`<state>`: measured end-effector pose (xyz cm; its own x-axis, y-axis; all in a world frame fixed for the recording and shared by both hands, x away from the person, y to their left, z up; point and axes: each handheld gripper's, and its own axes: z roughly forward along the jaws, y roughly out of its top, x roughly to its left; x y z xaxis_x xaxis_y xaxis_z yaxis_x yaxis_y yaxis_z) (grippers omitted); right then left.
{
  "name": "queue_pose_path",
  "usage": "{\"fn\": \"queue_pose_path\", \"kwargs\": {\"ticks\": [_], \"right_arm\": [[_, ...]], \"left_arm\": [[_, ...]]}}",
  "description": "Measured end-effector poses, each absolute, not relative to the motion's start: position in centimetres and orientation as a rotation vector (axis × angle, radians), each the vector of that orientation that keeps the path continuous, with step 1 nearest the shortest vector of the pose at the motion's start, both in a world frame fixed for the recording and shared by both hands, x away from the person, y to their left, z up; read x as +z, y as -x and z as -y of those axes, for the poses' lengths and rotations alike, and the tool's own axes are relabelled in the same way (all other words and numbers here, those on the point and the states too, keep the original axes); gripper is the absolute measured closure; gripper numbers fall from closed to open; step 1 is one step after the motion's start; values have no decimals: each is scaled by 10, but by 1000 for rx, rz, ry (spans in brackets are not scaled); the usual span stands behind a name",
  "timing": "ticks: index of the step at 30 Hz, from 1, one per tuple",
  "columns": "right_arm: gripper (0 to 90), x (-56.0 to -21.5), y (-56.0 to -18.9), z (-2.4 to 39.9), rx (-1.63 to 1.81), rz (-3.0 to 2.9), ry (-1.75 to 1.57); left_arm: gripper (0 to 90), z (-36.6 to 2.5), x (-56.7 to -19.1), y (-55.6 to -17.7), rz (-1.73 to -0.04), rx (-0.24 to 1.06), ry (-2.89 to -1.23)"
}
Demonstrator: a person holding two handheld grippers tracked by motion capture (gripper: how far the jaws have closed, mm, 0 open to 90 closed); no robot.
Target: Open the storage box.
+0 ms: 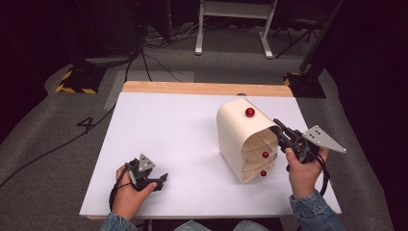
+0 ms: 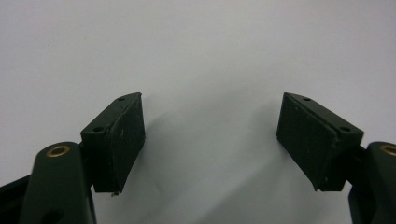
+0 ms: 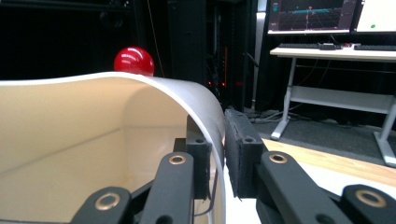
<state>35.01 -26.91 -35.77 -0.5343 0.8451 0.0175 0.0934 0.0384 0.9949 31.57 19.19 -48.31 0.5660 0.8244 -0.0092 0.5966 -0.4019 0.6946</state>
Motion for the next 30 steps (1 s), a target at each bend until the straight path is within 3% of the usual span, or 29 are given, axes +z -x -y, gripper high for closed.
{"fn": "queue_pose_path", "kwargs": {"ticks": [17, 21, 24, 30], "right_arm": [[834, -363, -340, 306, 1435, -1853, -960], [776, -367, -336, 310, 1428, -1884, -995], [652, -366, -334, 312, 1423, -1883, -1013], [506, -360, -321, 323, 1425, -1920, -1019]], "left_arm": [[236, -191, -483, -315, -1137, 443, -2136], [236, -192, -483, -316, -1134, 442, -2141], [236, -192, -483, -316, -1135, 440, -2139], [236, -192, -483, -316, -1138, 438, -2137]]}}
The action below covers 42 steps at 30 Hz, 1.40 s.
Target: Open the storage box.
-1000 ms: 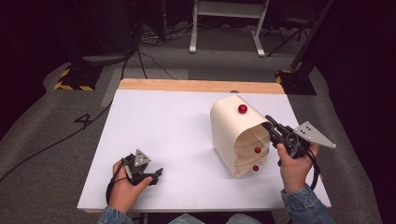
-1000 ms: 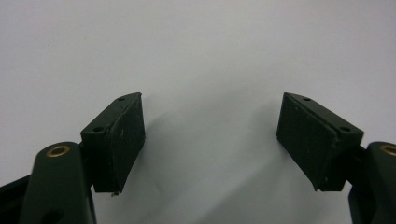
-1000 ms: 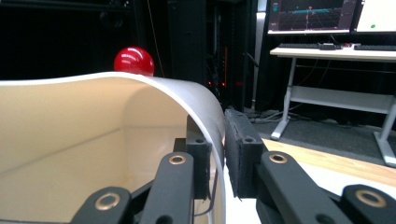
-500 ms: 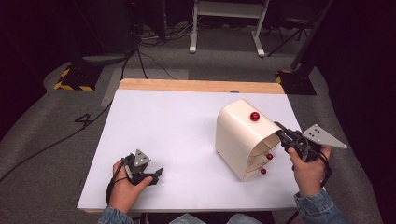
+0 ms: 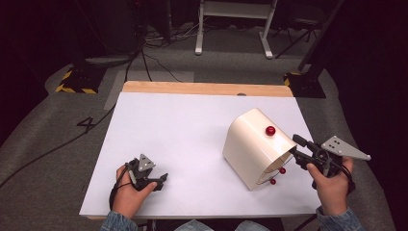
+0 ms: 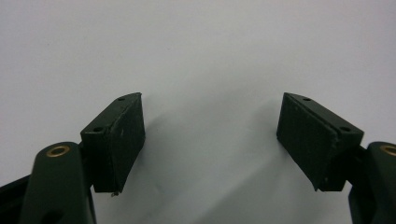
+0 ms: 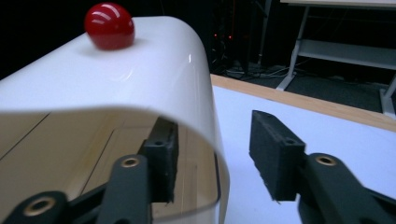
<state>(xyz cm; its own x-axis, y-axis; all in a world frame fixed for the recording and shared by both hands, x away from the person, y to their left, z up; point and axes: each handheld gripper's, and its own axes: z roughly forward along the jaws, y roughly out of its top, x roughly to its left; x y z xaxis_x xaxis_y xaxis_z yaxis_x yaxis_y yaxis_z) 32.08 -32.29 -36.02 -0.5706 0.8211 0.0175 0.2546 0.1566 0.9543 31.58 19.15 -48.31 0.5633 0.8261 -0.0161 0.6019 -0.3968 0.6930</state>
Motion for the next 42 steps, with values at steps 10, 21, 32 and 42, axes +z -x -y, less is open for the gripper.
{"fn": "queue_pose_path", "kwargs": {"ticks": [10, 21, 32, 42], "right_arm": [[418, -364, -279, 342, 1376, -1972, -1015], [381, -391, -262, 344, 1271, -2143, -1037], [454, -431, -270, 331, 1216, -2262, -1035], [622, -450, -278, 315, 1190, -2338, -988]], "left_arm": [[236, -192, -483, -316, -1139, 435, -2139], [236, -192, -483, -316, -1137, 435, -2141], [235, -192, -483, -316, -1139, 432, -2141], [236, -192, -484, -316, -1137, 440, -2132]]}}
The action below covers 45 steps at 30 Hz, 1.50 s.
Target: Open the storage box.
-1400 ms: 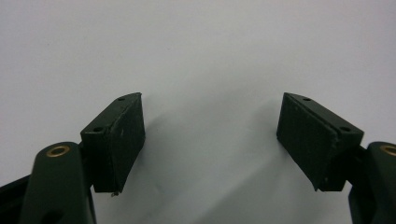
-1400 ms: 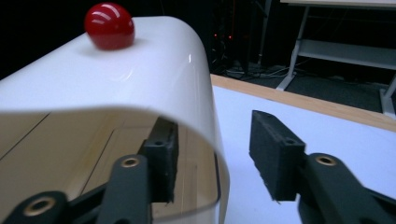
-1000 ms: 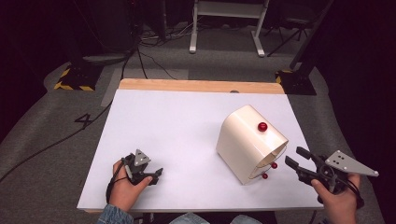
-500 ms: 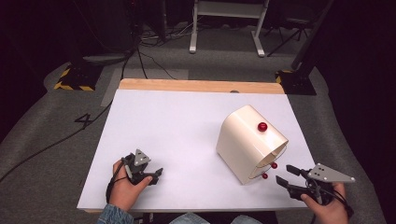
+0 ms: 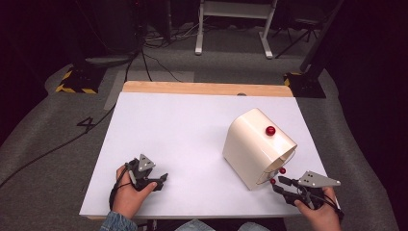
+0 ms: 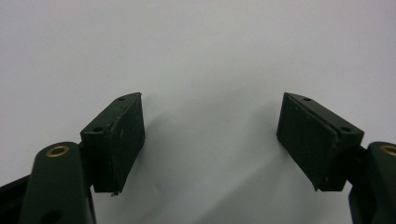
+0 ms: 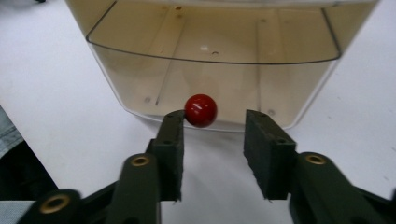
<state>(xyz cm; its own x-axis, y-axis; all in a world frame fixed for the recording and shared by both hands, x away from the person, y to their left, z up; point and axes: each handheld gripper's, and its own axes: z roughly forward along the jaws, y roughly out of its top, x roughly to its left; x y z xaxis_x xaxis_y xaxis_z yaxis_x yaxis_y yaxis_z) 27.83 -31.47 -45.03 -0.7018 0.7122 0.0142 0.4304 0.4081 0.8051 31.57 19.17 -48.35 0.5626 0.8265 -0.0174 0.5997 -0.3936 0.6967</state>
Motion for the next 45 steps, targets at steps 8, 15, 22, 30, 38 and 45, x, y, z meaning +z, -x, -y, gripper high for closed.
{"fn": "queue_pose_path", "kwargs": {"ticks": [8, 15, 22, 30, 38, 45], "right_arm": [[749, -455, -279, 307, 1161, -2364, -977], [728, -454, -276, 307, 1186, -2329, -992], [741, -450, -275, 306, 1200, -2307, -1006], [743, -448, -268, 308, 1191, -2292, -1001], [742, -441, -239, 328, 1195, -2293, -1018], [742, -445, -218, 344, 1159, -2323, -1047]], "left_arm": [[235, -192, -483, -316, -1139, 432, -2133], [235, -192, -483, -316, -1136, 434, -2136], [235, -192, -483, -316, -1137, 434, -2140], [235, -192, -483, -316, -1137, 434, -2138], [235, -192, -483, -316, -1140, 430, -2141], [235, -192, -483, -316, -1138, 434, -2140]]}}
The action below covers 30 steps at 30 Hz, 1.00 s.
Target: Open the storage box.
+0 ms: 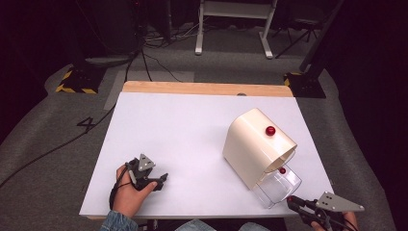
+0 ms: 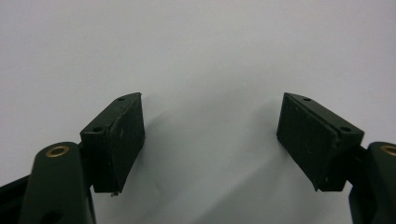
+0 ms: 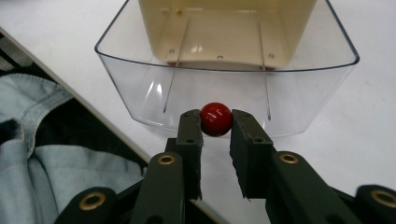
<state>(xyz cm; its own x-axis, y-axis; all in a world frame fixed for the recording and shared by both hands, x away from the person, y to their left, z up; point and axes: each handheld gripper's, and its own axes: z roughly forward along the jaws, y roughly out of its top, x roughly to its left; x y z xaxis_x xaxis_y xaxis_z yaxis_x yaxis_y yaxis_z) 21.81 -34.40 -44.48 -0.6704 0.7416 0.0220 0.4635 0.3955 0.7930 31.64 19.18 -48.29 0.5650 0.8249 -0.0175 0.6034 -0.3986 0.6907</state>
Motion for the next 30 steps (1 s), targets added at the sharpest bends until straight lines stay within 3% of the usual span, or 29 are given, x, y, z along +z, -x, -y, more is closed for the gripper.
{"fn": "queue_pose_path", "kwargs": {"ticks": [12, 15, 16, 21, 30], "right_arm": [[741, -459, -214, 350, 1131, -2365, -1087], [688, -464, -213, 350, 1133, -2358, -1105], [616, -465, -213, 351, 1136, -2352, -1119], [496, -458, -210, 355, 1149, -2316, -1109], [468, -426, -210, 360, 1169, -2259, -1052]], "left_arm": [[235, -192, -483, -316, -1138, 435, -2135], [235, -192, -483, -316, -1137, 436, -2137], [235, -192, -483, -316, -1139, 438, -2132], [235, -192, -483, -316, -1136, 441, -2134], [235, -192, -484, -316, -1138, 440, -2132]]}}
